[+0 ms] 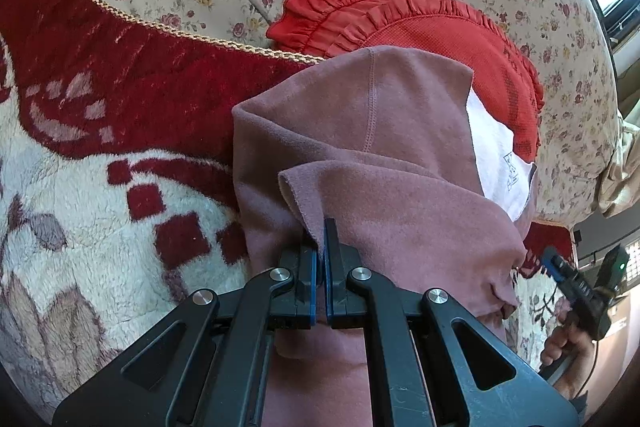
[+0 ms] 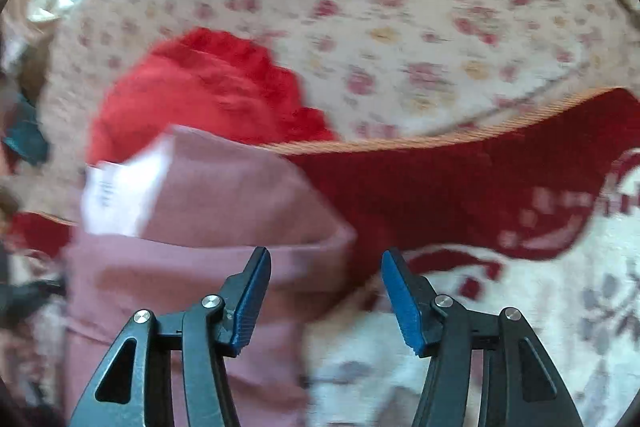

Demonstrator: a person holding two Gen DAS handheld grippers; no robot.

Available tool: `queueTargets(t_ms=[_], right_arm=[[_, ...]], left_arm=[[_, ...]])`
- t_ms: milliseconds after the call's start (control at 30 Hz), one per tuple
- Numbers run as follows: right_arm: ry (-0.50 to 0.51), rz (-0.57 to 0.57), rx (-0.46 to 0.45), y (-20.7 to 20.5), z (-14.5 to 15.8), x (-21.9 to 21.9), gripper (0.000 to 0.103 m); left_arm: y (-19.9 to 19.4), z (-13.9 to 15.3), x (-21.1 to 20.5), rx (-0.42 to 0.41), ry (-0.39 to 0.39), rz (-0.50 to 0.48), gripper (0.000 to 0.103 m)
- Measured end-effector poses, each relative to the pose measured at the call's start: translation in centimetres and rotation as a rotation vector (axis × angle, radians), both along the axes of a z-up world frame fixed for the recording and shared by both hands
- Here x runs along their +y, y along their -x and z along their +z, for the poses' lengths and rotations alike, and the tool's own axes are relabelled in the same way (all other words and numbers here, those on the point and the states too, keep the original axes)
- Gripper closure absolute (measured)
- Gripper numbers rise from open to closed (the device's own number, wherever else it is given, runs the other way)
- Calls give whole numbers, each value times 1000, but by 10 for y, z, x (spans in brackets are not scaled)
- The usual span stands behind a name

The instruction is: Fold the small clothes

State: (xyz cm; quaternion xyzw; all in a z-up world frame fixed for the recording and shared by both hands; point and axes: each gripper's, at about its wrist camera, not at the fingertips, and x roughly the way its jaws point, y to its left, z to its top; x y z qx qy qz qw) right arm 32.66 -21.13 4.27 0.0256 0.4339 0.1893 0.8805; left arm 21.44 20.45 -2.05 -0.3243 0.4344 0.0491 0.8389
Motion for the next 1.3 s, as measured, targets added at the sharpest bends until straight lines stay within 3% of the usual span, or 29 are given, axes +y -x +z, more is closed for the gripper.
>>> queueTargets(t_ms=[100,200,300,433,500,567,633,767,933,1033,1100,1167,1267,1300], right_arm=[[-45,-82,-7,-13,5,4,47],[-210,-184,183,-32,-11,-9,47],[-174,-181,248,-31,-23,9,55],[-63,39,102,-11,11,57,55],[43,183,62,8,14,84,55],[134,231,71,12,0,97,55],[201,167,59,1,-24,98,55],[77,75,34,-10,-40,81,54],[56,140,-85,27,4,75,54],[67,185,-112,52,17,69,53],[91,203,-56,60,4,71,53],[117,224,-27,64,-13,75,53],[208,217,67,59,-57,75,53],[245,202,106,54,-75,75,52]], left_arm=[[0,0,0,1,-1,0,102],[0,0,0,2,-2,1,102],[0,0,0,0,1,1,102],[-4,-3,2,5,4,4,102],[-5,-4,2,7,0,5,102],[-7,-3,-1,2,-30,0,102],[-8,-2,0,-2,-65,8,102],[-3,2,13,-6,-131,41,101],[25,20,19,-69,-136,80,101],[33,34,-13,-160,-153,-33,101],[35,32,-42,-189,-115,-147,101],[31,17,-56,-124,-144,-176,101],[21,-15,-43,22,-193,-104,100],[19,-21,-34,34,-158,-91,101]])
